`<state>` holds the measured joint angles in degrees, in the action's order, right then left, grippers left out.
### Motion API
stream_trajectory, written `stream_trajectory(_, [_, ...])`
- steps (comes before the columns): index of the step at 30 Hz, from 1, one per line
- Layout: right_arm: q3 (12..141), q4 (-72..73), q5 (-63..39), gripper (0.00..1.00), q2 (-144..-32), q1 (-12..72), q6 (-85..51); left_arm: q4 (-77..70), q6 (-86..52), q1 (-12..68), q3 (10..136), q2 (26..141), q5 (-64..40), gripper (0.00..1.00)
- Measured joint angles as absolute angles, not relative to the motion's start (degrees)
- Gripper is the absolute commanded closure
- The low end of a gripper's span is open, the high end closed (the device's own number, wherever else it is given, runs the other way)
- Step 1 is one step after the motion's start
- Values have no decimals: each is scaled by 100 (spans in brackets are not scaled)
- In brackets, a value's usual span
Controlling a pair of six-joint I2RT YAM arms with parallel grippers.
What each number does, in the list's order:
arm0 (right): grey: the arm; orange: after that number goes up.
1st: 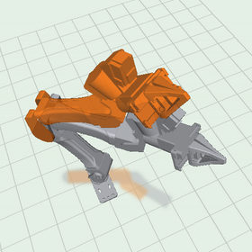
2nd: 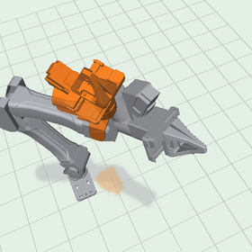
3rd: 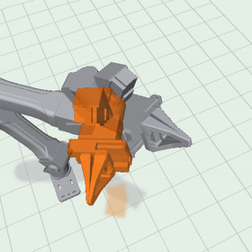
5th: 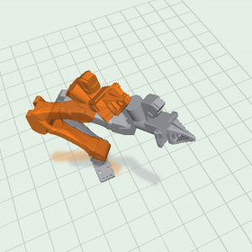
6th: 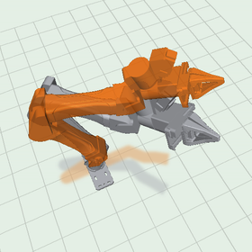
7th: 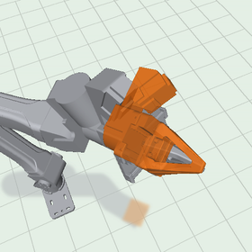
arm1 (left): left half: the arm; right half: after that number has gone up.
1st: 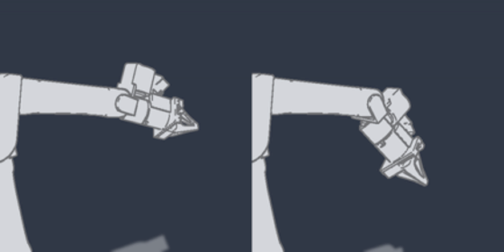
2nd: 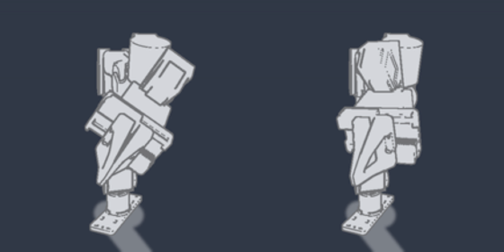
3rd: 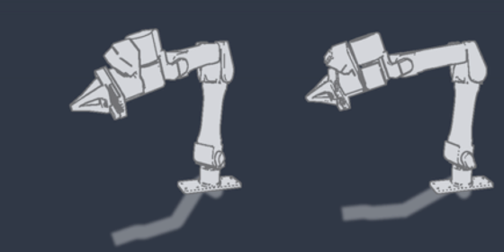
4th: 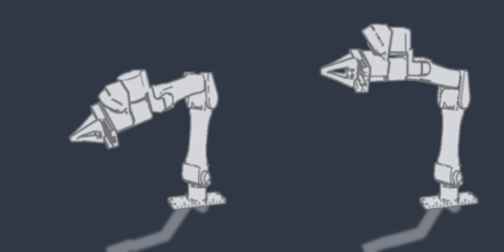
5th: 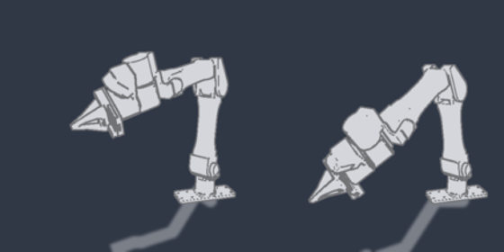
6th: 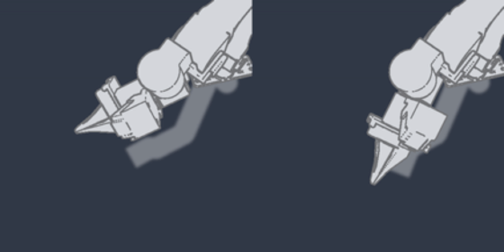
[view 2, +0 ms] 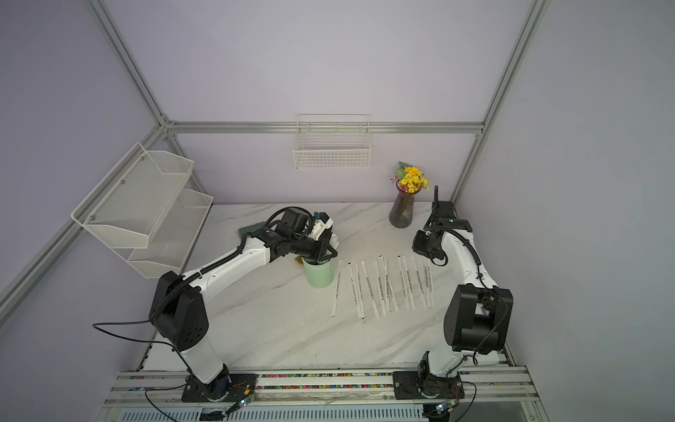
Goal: Take the straws out of the storage container
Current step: Adjust the straw in the container.
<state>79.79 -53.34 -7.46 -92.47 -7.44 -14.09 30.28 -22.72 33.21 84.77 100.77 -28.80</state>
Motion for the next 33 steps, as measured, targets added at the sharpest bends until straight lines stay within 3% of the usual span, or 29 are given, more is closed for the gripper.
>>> stream_trajectory(19, [7955,-5227,-862,80,-9209,-467,-1363,2991,-2187,3345,8901,10241,-1463,100])
stream_trajectory(32, [7760,-4847,-663,78,-8444,993,-1304,2862,-2191,3343,8862,10189,-462,100])
stream_trajectory(33, [7728,-4779,-637,78,-8372,1116,-1317,2858,-2191,3341,8849,10138,-403,97])
